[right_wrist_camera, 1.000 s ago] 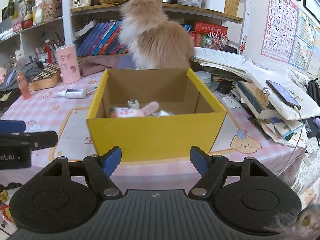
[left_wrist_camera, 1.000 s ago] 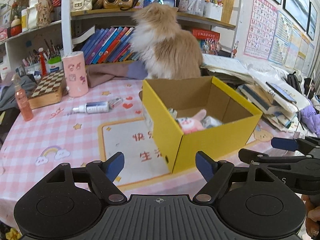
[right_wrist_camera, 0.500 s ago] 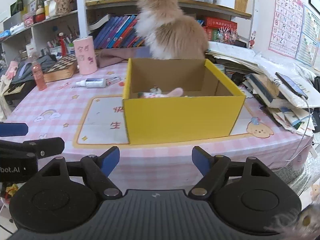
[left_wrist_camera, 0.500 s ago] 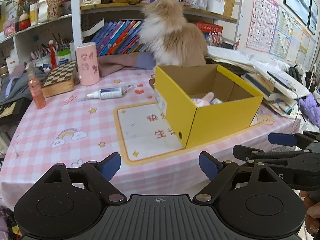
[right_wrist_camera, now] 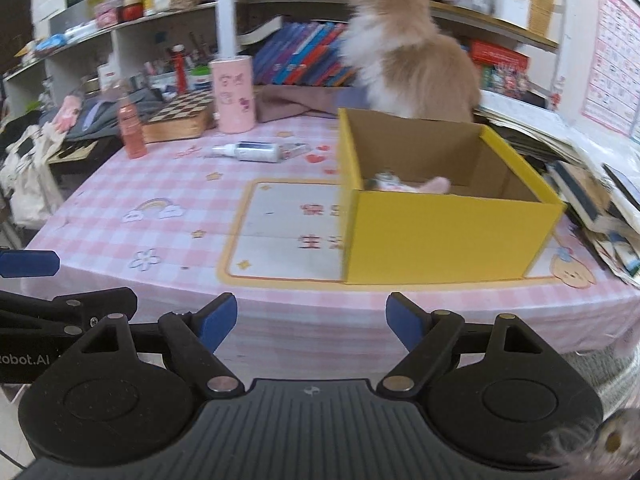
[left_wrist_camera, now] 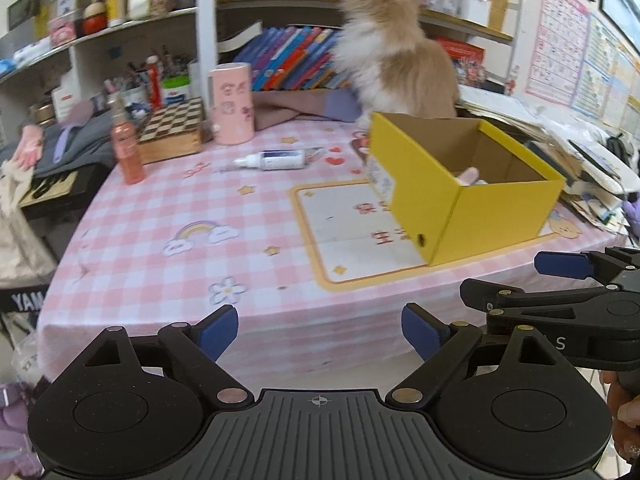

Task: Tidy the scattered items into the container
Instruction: 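Withdraw both tools from the box back toward the table, then grasp the small white card box with the right tool while the left grasps the white-blue tube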

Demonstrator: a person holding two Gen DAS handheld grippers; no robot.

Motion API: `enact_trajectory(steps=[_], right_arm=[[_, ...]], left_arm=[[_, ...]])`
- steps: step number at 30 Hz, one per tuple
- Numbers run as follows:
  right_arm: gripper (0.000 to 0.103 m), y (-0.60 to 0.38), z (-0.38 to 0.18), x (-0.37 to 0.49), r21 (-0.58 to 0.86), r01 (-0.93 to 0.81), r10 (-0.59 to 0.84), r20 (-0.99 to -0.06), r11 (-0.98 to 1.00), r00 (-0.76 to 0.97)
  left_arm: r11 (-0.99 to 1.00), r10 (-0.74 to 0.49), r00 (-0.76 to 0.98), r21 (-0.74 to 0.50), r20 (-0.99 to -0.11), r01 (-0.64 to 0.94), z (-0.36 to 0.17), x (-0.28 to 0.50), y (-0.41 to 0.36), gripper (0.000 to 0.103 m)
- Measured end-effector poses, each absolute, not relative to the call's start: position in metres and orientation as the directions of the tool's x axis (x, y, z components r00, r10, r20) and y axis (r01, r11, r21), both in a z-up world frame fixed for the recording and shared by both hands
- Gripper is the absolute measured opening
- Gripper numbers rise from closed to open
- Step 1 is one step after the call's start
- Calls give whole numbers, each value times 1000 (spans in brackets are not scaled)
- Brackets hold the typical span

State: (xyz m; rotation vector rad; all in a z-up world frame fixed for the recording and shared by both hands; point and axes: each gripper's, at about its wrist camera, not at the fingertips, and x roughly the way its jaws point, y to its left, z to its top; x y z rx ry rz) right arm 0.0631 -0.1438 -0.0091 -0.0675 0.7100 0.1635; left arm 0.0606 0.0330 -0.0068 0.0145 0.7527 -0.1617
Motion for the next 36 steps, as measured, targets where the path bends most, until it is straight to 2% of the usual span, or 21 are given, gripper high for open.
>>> enact_trajectory(steps=[11, 26, 36], right_arm=[[81, -90, -7, 74, -14, -301, 218, -660, 953, 719], [81, -76, -12, 92, -13, -333, 239, -670, 943, 703], [81, -66, -21, 141, 16, -333, 255, -679, 943, 689]], left_arm=[[998, -53, 726, -54, -685, 21, -7, 53, 83, 91], [998, -28, 717, -57, -697, -17, -12, 63, 94, 91], [999, -3, 700, -32, -714, -28, -18, 102, 103, 91]])
